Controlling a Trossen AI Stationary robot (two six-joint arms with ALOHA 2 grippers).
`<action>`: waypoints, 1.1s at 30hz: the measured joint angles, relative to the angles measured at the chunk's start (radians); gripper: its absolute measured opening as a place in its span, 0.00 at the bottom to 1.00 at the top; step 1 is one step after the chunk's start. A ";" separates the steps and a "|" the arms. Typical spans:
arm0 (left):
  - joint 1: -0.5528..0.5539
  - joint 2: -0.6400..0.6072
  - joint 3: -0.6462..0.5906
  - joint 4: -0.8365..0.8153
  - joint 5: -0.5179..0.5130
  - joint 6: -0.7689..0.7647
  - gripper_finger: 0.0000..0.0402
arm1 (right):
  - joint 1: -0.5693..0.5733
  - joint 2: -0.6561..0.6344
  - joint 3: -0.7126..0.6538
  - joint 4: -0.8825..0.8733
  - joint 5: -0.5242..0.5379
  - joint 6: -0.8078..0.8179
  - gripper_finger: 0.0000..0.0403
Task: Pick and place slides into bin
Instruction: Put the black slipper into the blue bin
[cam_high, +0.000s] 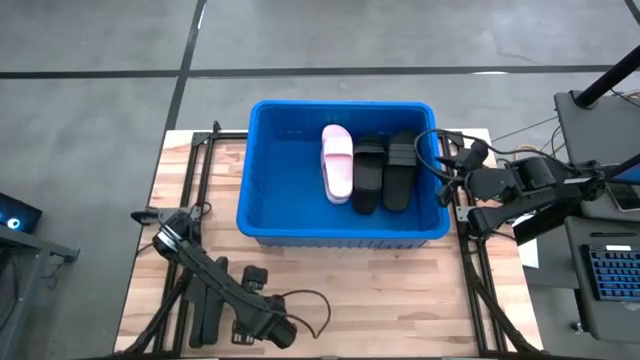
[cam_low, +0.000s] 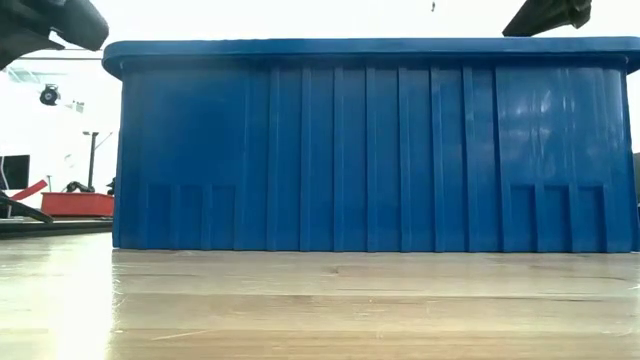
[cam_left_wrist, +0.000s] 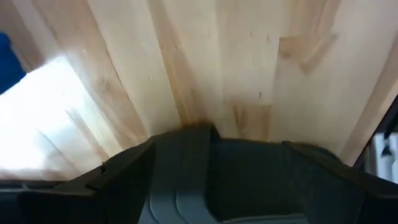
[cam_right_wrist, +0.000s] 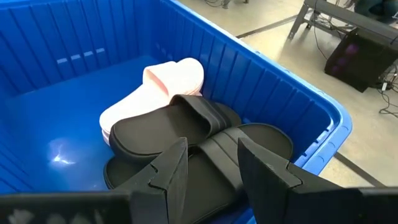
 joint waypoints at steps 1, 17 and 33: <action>-0.002 0.000 -0.001 0.000 0.001 0.027 0.81 | 0.000 0.000 0.000 0.000 0.000 0.000 0.33; -0.021 -0.003 -0.089 0.000 0.026 0.250 0.81 | 0.000 0.000 -0.001 0.003 0.000 0.000 0.33; -0.022 -0.004 -0.219 0.001 -0.006 0.261 0.81 | 0.000 0.000 -0.001 0.006 0.000 0.000 0.33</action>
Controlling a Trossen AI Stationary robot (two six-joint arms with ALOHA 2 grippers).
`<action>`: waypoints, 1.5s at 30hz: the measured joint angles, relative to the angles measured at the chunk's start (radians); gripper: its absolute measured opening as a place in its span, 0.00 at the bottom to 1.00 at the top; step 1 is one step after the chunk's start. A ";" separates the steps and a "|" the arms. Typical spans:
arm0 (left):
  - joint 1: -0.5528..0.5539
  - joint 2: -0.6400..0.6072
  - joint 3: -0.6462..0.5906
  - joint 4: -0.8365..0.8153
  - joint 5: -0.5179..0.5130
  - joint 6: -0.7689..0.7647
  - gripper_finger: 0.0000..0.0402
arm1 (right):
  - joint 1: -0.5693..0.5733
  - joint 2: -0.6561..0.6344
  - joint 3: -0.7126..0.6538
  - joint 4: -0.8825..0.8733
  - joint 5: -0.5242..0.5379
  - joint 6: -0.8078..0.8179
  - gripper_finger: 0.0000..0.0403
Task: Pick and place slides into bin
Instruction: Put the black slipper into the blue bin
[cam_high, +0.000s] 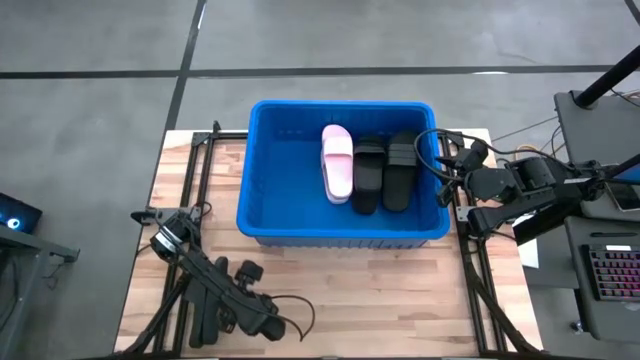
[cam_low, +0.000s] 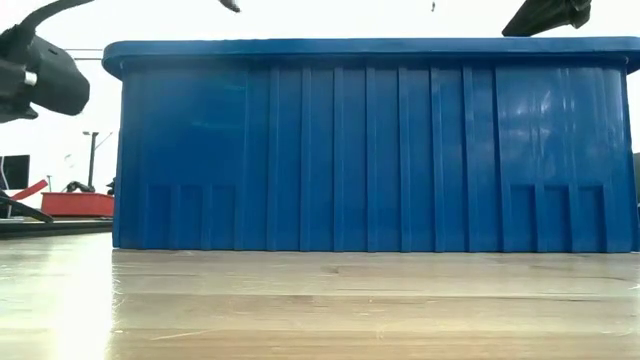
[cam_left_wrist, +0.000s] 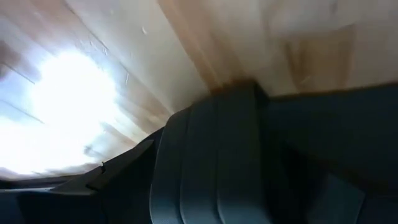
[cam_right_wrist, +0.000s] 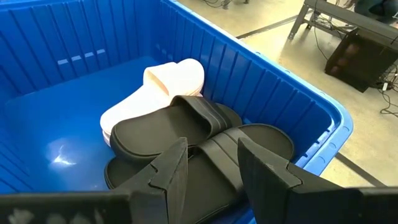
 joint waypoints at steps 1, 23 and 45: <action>0.000 0.000 -0.009 -0.001 -0.001 0.004 0.81 | 0.000 0.000 0.000 0.000 0.000 0.000 0.33; 0.002 0.000 -0.091 0.097 -0.129 0.023 0.49 | 0.000 0.000 0.000 0.002 0.000 0.026 0.33; 0.003 0.000 -0.061 0.133 -0.121 0.025 0.00 | 0.000 0.000 -0.001 0.001 0.000 0.026 0.33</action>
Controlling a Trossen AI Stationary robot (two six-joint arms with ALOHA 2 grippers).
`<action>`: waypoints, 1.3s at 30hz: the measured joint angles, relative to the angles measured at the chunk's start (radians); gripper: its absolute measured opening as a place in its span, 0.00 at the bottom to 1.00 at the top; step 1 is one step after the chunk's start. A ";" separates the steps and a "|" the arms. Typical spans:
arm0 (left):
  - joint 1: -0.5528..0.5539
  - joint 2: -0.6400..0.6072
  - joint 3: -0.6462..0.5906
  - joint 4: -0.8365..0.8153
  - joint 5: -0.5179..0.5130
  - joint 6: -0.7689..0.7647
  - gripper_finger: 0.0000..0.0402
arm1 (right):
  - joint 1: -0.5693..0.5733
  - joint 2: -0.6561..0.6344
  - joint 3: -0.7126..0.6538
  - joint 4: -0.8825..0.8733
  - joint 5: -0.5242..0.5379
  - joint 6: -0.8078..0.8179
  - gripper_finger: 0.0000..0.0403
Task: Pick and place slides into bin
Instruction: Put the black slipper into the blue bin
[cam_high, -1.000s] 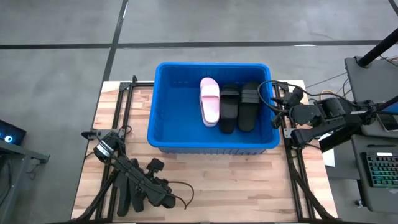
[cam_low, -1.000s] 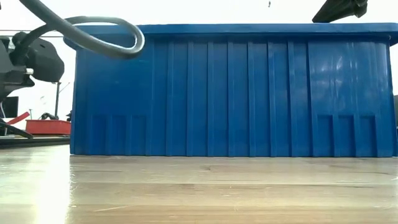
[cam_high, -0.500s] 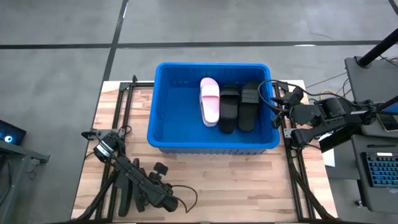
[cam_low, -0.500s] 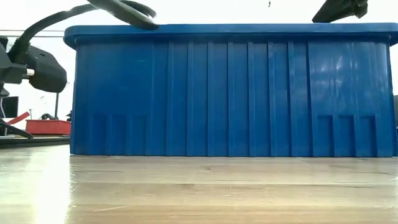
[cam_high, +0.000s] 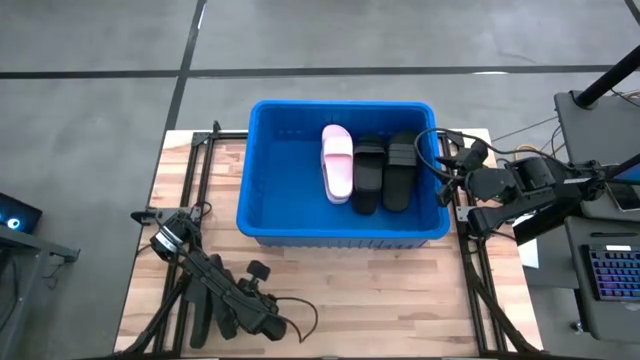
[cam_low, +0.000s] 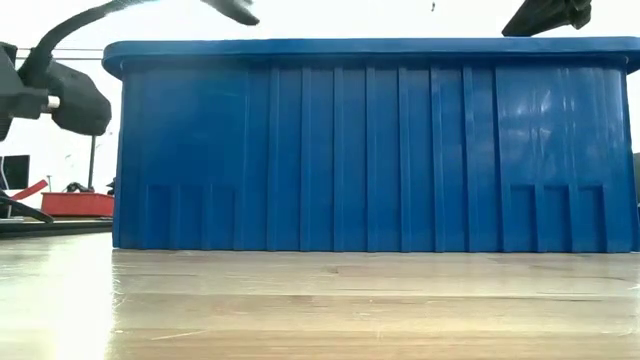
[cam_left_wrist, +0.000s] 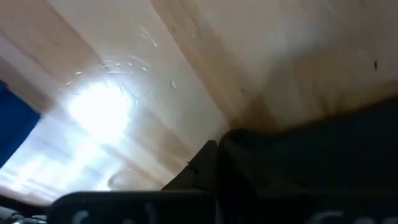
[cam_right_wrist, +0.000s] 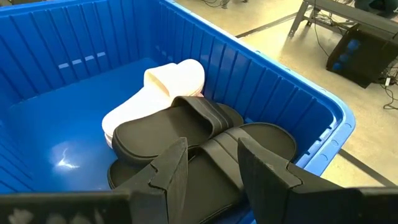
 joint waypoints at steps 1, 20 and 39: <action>0.000 0.000 0.010 -0.013 -0.001 0.005 0.00 | 0.000 0.000 -0.002 0.000 0.000 0.000 0.33; 0.018 -0.004 0.237 -0.076 -0.145 0.016 0.00 | 0.000 0.000 -0.014 0.000 0.000 0.000 0.33; 0.025 -0.094 0.351 -0.126 -0.266 0.025 0.00 | 0.000 0.000 -0.015 0.000 -0.022 0.003 0.33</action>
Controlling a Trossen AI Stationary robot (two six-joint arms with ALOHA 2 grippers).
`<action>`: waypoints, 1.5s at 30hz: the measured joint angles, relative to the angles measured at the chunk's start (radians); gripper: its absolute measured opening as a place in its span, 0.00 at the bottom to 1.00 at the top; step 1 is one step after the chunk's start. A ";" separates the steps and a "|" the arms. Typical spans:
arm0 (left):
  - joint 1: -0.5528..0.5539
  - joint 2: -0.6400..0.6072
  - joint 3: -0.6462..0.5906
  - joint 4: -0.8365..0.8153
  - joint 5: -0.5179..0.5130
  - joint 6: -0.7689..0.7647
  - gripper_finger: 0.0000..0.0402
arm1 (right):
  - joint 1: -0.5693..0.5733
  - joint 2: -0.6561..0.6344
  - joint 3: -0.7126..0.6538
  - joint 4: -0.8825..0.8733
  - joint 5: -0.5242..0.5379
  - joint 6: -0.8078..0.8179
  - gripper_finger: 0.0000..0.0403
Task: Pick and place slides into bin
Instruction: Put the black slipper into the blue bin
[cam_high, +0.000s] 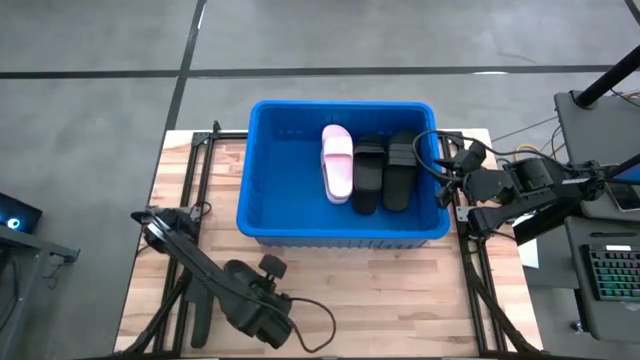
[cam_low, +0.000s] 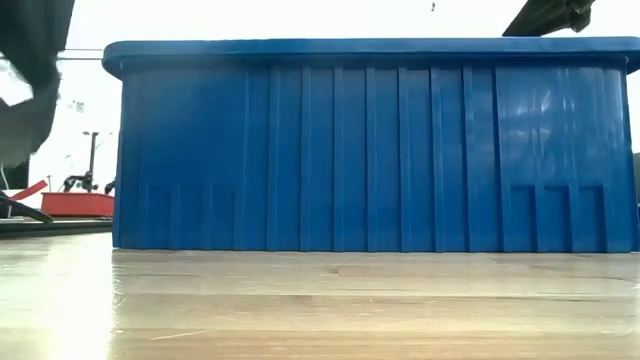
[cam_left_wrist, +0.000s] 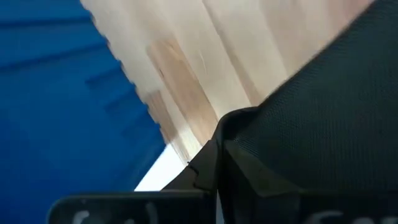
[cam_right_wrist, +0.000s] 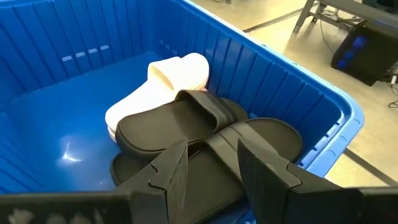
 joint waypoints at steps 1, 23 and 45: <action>0.000 -0.013 0.017 0.002 0.000 0.001 0.00 | 0.000 0.000 0.000 0.000 -0.001 0.005 0.33; 0.066 -0.037 0.506 0.101 -0.258 0.125 0.00 | 0.000 0.000 0.000 0.000 -0.005 0.023 0.33; 0.522 -0.081 0.515 0.453 -0.425 0.856 0.00 | 0.000 0.000 0.000 0.001 0.007 0.022 0.33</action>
